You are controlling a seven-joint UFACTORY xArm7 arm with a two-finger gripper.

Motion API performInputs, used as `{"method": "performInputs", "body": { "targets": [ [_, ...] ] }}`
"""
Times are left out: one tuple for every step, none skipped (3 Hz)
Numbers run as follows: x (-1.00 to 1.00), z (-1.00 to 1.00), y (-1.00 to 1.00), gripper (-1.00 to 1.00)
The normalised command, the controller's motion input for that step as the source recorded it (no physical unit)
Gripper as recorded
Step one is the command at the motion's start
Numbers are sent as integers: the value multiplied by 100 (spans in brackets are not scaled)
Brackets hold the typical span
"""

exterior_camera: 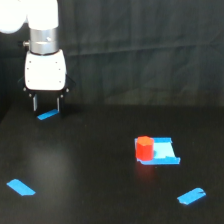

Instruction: Pick up the red object from the table

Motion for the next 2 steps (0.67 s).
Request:
{"method": "performInputs", "body": {
  "targets": [
    [3,-9,-3,100],
    [31,-20,-11,99]
  ]
}}
